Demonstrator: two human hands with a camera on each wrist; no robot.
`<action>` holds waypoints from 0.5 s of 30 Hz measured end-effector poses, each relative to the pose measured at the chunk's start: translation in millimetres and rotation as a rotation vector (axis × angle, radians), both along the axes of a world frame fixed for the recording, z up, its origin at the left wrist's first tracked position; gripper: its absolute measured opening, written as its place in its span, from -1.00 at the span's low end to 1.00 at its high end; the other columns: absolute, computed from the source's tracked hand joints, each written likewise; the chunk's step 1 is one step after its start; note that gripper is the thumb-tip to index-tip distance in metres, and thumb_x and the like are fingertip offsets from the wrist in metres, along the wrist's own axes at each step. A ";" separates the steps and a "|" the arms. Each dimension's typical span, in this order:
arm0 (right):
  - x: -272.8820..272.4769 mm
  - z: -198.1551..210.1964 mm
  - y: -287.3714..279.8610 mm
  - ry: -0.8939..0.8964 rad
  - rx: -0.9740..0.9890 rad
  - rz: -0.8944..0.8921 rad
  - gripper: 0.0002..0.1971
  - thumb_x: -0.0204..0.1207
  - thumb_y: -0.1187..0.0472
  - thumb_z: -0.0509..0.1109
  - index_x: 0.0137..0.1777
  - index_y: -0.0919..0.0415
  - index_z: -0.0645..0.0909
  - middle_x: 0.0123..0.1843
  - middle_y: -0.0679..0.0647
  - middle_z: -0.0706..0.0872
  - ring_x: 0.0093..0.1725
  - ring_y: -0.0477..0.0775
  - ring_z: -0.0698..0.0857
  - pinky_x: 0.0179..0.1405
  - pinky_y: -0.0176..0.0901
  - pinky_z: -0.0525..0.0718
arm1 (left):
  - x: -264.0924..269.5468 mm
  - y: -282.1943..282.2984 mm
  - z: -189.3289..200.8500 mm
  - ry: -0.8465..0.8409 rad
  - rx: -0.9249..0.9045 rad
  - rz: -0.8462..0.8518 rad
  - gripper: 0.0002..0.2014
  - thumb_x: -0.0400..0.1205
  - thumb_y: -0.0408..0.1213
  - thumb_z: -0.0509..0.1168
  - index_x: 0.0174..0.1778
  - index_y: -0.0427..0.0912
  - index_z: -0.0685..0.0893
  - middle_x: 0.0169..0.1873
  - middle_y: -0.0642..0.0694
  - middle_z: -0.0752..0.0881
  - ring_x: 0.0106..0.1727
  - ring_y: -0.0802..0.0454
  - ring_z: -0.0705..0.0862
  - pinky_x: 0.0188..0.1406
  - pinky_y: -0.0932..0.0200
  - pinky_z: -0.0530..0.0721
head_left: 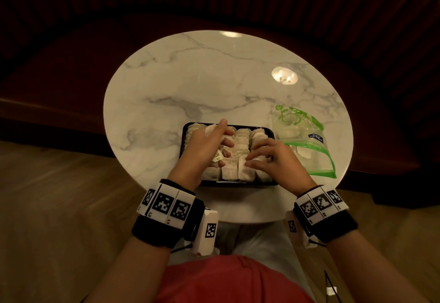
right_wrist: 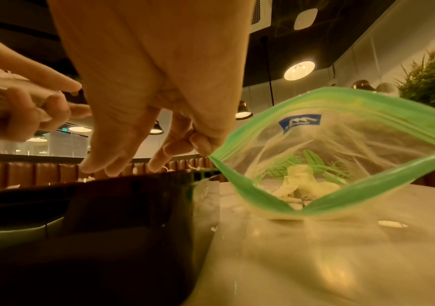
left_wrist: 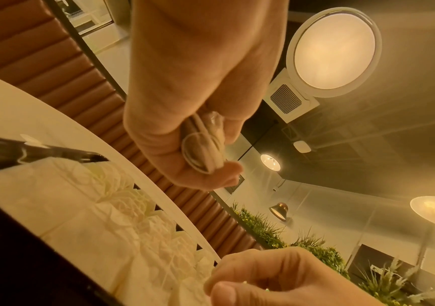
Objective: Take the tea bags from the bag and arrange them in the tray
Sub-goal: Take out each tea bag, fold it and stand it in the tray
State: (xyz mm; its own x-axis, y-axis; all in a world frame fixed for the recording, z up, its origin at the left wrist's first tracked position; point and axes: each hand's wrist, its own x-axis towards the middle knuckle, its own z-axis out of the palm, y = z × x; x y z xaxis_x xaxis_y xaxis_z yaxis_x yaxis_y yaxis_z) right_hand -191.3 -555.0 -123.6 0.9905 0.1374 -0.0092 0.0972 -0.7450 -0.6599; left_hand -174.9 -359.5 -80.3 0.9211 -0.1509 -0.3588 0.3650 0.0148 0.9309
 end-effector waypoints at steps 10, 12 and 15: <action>-5.0 17.2 3.2 -0.005 -0.201 0.026 -0.84 0.41 -0.04 0.56 -0.01 -0.15 0.79 0.12 -0.17 0.59 0.14 -0.03 0.45 0.24 0.02 0.41 | 1.0 2.7 5.7 0.207 -0.276 -0.075 -0.17 0.65 0.42 -0.21 0.12 -0.25 0.68 -0.32 -0.18 0.77 -0.48 0.04 0.59 -0.59 0.30 0.47; -3.8 28.2 10.4 -0.131 -0.029 -0.029 -0.86 0.50 -0.04 0.48 0.03 -0.14 0.77 0.06 -0.18 0.64 0.07 -0.08 0.53 0.16 -0.03 0.48 | 0.7 2.8 4.1 0.208 -0.281 -0.119 -0.11 0.62 0.45 -0.25 0.11 -0.25 0.71 -0.32 -0.20 0.76 -0.49 0.04 0.58 -0.62 0.30 0.46; -4.6 47.8 24.3 -0.186 0.181 -0.020 -0.76 0.57 -0.12 0.38 0.16 -0.12 0.73 0.06 -0.16 0.69 0.03 -0.11 0.59 0.05 -0.20 0.53 | -1.3 2.3 1.8 0.196 -0.218 -0.176 -0.09 0.60 0.47 -0.29 0.00 -0.14 0.81 -0.29 -0.20 0.79 -0.42 0.02 0.62 -0.55 0.26 0.52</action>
